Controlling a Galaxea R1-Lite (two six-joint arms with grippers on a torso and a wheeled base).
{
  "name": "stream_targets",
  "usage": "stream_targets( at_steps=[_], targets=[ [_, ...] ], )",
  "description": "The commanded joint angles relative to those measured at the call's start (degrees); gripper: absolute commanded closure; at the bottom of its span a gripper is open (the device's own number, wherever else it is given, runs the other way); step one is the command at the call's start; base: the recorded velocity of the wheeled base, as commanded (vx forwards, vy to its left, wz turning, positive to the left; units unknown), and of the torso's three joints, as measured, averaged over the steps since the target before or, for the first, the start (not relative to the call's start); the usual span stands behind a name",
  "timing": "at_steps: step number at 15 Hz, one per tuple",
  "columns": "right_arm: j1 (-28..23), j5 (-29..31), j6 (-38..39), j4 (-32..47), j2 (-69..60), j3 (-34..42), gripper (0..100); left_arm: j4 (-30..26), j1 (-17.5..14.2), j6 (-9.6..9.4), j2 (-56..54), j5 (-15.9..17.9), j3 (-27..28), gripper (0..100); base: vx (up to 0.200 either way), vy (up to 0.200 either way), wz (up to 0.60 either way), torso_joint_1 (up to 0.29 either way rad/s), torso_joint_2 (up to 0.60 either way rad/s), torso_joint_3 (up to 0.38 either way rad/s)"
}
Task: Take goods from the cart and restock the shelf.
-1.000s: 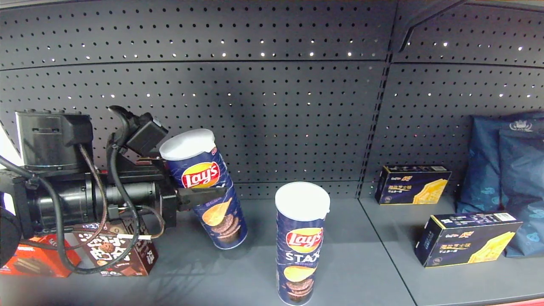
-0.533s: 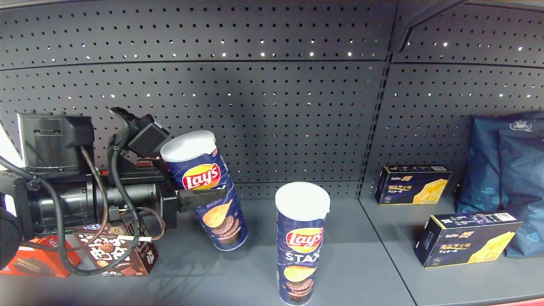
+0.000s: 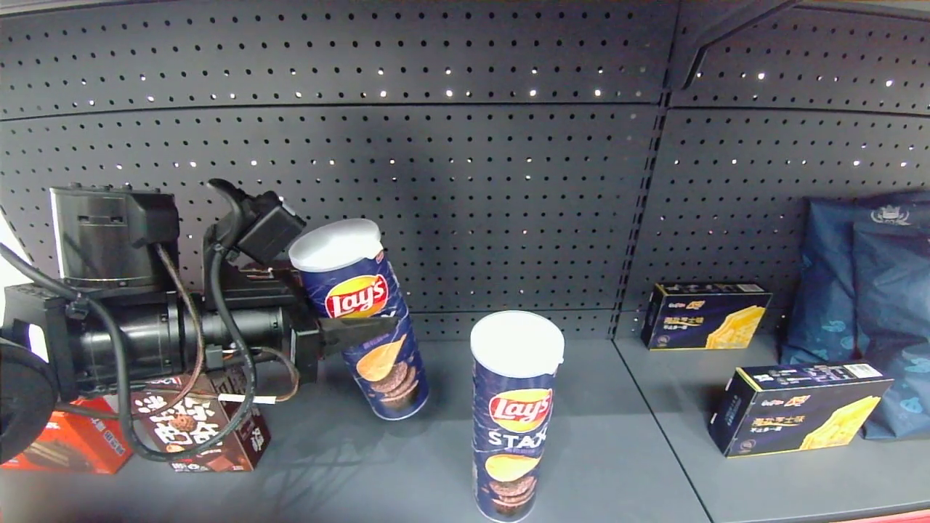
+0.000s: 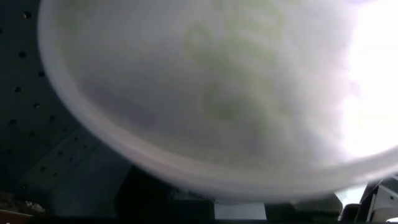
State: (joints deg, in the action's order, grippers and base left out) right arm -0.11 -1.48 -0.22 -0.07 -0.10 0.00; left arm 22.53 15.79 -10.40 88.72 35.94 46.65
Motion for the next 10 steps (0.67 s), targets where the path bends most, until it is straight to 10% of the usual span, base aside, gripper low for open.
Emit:
stream_targets(
  at_steps=[1, 10],
  targets=[
    [0.0, 0.0, 0.0, 0.0, 0.1, 0.0, 0, 0.1, 0.6, 0.03, 3.9, -0.1, 2.8, 100, 0.0, 0.0, 0.0, 0.0, 0.0, 0.0],
    [0.0, 0.0, 0.0, 0.0, 0.1, 0.0, 0, -1.1, 2.7, -0.32, 14.1, 0.2, 13.4, 100, 0.0, 0.0, 0.0, 0.0, 0.0, 0.0]
  ],
)
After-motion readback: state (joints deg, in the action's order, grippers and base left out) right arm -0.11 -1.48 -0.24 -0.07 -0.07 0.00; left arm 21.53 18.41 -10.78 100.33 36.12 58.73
